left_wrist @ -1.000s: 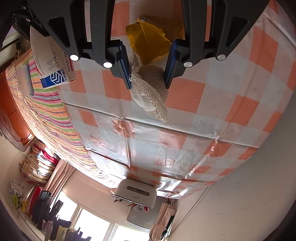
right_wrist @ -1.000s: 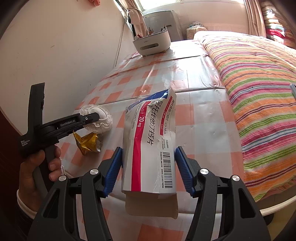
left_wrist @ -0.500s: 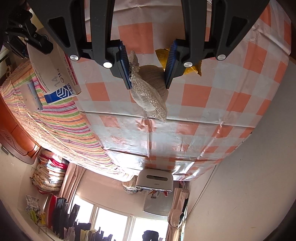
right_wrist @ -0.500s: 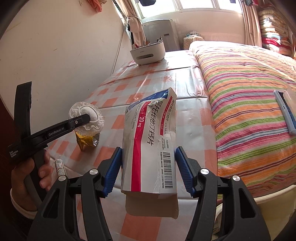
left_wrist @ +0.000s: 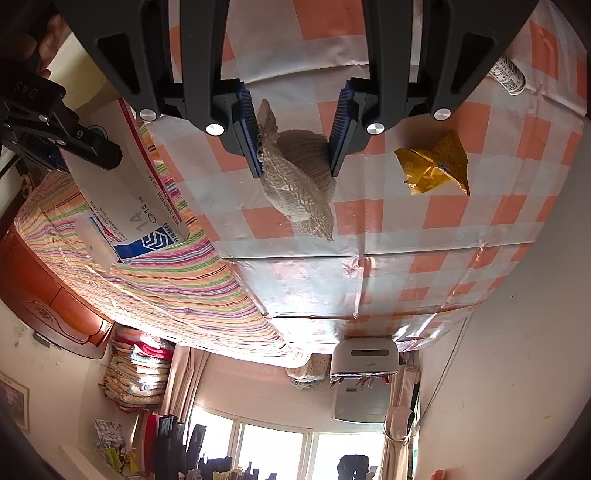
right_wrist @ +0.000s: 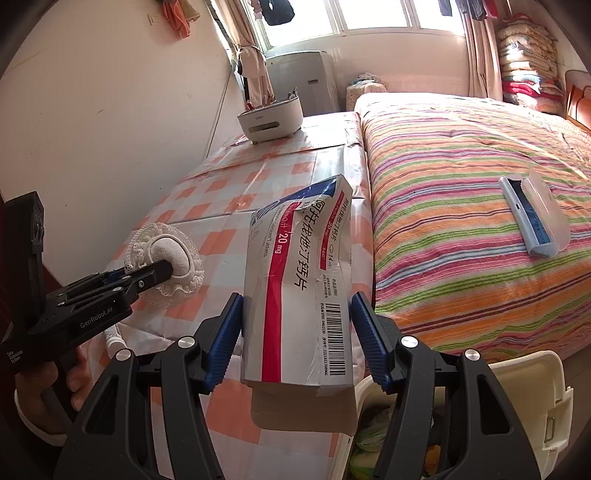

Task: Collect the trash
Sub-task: 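Carry the medicine box and lace cloth over the cream bin with both grippers, then lower the medicine box and lace cloth into the bin and open both grippers, then move both grippers back to the remaining items on the table, then grasp the yellow crumpled wrapper with the right gripper while the left gripper grasps the white tube, then carry the yellow wrapper and white tube over the cream bin with both grippers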

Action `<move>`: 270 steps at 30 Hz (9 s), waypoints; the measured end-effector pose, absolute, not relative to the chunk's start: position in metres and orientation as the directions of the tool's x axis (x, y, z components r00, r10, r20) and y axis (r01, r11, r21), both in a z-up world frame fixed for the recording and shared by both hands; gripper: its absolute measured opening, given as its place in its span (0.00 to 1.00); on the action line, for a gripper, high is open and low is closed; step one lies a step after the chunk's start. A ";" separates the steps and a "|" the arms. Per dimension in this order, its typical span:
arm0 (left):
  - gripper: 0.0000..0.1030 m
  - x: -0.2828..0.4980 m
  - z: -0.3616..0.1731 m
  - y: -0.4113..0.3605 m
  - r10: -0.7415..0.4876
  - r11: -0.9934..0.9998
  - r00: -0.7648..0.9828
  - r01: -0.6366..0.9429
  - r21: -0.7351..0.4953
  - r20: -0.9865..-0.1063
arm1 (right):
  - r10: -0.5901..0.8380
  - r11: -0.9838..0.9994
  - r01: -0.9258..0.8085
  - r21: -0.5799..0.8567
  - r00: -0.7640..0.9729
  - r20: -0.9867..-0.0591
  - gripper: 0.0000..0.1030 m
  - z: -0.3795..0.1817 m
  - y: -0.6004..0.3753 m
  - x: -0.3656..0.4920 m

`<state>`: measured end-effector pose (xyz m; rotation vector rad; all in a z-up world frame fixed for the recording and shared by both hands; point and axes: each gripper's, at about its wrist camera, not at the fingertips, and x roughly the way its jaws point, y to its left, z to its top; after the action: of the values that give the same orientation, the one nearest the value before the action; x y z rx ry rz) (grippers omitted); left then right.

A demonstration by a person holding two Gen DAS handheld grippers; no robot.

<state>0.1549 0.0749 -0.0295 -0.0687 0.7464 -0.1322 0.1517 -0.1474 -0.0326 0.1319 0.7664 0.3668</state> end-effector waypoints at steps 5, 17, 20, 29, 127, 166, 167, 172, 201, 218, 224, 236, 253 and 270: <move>0.33 0.145 -0.031 0.054 -0.169 0.985 0.718 0.140 -0.098 -0.675 | 0.347 0.938 -0.253 0.237 0.674 -0.652 0.57 -0.033 -0.165 0.141; 0.33 0.125 -0.029 0.007 -0.227 0.968 0.700 0.241 -0.076 -0.677 | 0.309 0.950 -0.200 0.238 0.694 -0.651 0.57 -0.038 -0.200 0.115; 0.33 0.119 -0.027 -0.003 -0.243 0.962 0.697 0.264 -0.073 -0.675 | 0.293 0.955 -0.181 0.234 0.701 -0.650 0.58 -0.040 -0.209 0.108; 0.33 0.103 -0.021 -0.038 -0.300 0.937 0.685 0.343 -0.070 -0.664 | 0.261 0.961 -0.129 0.246 0.720 -0.643 0.58 -0.044 -0.233 0.092; 0.75 0.084 -0.045 -0.095 -0.343 0.910 0.599 0.403 -0.099 -0.724 | 0.159 0.935 0.065 0.348 0.802 -0.576 0.82 -0.046 -0.288 0.062; 0.75 0.071 -0.035 0.133 0.108 0.945 0.705 -0.291 -0.148 -0.701 | 0.437 0.898 -0.263 0.353 0.629 -0.643 0.82 -0.065 -0.114 0.113; 0.75 0.072 -0.037 0.140 0.119 0.939 0.697 -0.311 -0.149 -0.707 | 0.451 0.891 -0.271 0.364 0.621 -0.641 0.82 -0.065 -0.111 0.115; 0.75 0.081 -0.048 0.164 0.138 0.907 0.662 -0.383 -0.174 -0.737 | 0.523 0.852 -0.337 0.400 0.580 -0.625 0.82 -0.060 -0.090 0.132; 0.43 0.106 -0.091 0.217 0.048 0.865 0.588 -0.429 -0.261 -0.807 | 0.662 0.575 -0.799 0.175 0.329 -0.674 0.82 -0.060 0.100 0.218; 0.30 0.101 -0.091 0.220 0.040 0.891 0.605 -0.381 -0.245 -0.795 | 0.559 0.606 -0.790 0.095 0.337 -0.758 0.23 -0.093 0.126 0.218; 0.29 0.103 -0.091 0.215 0.040 0.904 0.614 -0.359 -0.234 -0.788 | 0.566 0.653 -0.747 0.127 0.369 -0.737 0.19 -0.085 0.100 0.212; 0.29 0.104 -0.078 0.192 0.023 0.935 0.655 -0.281 -0.216 -0.755 | 0.560 0.725 -0.674 0.143 0.456 -0.692 0.19 -0.059 0.051 0.188; 0.29 0.106 -0.066 0.144 0.001 0.968 0.697 -0.180 -0.173 -0.717 | 0.501 0.836 -0.513 0.196 0.566 -0.654 0.19 -0.047 -0.049 0.153; 0.29 0.109 -0.061 0.088 -0.054 0.987 0.715 -0.068 -0.147 -0.697 | 0.424 0.888 -0.433 0.153 0.647 -0.634 0.19 -0.037 -0.106 0.122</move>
<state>0.1093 0.0876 -0.0612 -0.1668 0.7750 0.0079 0.1223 -0.1062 -0.0373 -0.0123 0.7180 0.4874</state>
